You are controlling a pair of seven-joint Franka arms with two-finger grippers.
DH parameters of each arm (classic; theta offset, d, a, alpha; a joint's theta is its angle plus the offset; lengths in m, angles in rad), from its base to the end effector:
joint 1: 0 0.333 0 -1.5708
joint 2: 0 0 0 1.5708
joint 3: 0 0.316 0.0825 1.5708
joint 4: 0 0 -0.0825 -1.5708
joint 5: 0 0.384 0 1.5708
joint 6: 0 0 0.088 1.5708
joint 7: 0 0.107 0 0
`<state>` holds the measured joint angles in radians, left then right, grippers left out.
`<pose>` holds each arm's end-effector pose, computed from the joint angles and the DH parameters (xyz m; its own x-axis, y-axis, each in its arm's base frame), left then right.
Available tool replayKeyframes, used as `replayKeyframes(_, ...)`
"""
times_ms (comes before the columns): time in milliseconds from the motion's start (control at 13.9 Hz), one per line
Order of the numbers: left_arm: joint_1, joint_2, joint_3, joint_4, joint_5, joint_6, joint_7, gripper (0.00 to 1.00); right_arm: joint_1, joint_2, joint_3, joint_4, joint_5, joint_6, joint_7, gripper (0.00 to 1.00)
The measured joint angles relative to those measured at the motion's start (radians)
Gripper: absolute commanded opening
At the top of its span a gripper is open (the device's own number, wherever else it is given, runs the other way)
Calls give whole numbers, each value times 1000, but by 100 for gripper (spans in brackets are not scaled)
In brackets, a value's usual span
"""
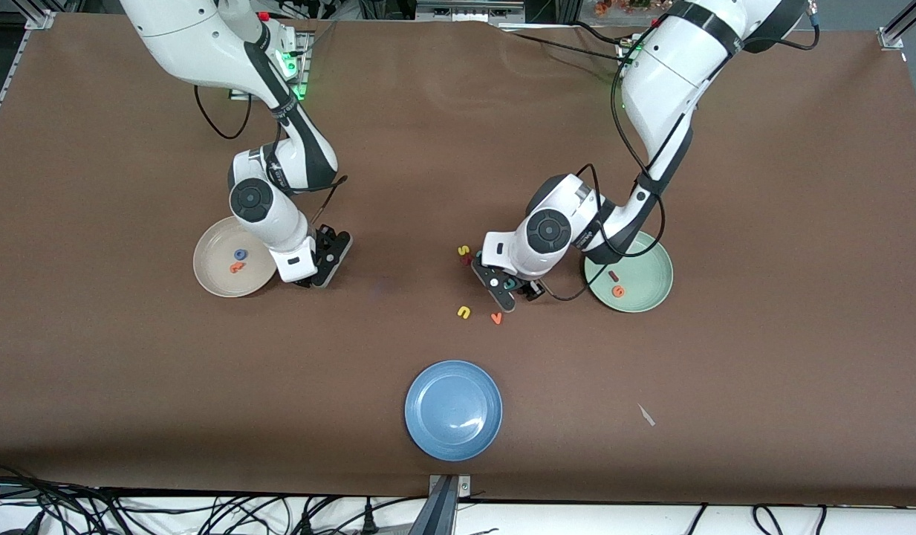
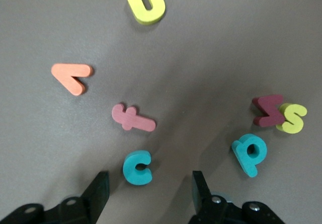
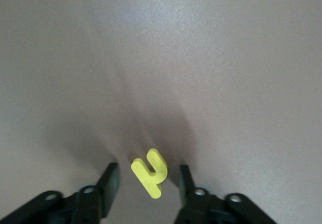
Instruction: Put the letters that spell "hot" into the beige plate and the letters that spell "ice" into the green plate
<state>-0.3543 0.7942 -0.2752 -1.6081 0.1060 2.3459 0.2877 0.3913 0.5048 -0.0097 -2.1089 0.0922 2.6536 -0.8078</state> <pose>0.5709 -0.3853 0.1717 0.6092 -0.7929 0.0106 -0.7877 -0.6035 0.1234 0.5409 0.2143 0.1761 0.4439 0.8943 0.0567 0.8958 -0.4445 -0.0011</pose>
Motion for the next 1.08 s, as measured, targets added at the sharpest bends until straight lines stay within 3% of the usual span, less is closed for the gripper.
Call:
replayKeyframes(72,0,0,0,2,0,0,1,53,0,0,0,-1,0,0,0,33)
replayKeyframes(216,0,0,1,3,0,0,2,52,0,-2,0,-1,0,5,-2,22)
replayKeyframes(288,1,0,1,4,0,0,2,48,0,-2,0,-2,0,6,-4,20)
replayKeyframes(361,1,0,2,5,0,0,2,40,0,-3,0,-2,0,8,-6,16)
replayKeyframes(505,2,0,2,6,0,0,2,13,0,-3,0,-3,0,11,-8,10)
replayKeyframes(649,5,0,5,9,0,0,2,4,0,-3,0,-4,0,12,-10,0)
replayKeyframes(1082,52,-15,11,62,0,-61,2,3,1,-5,-3,5,0,3,-10,0)
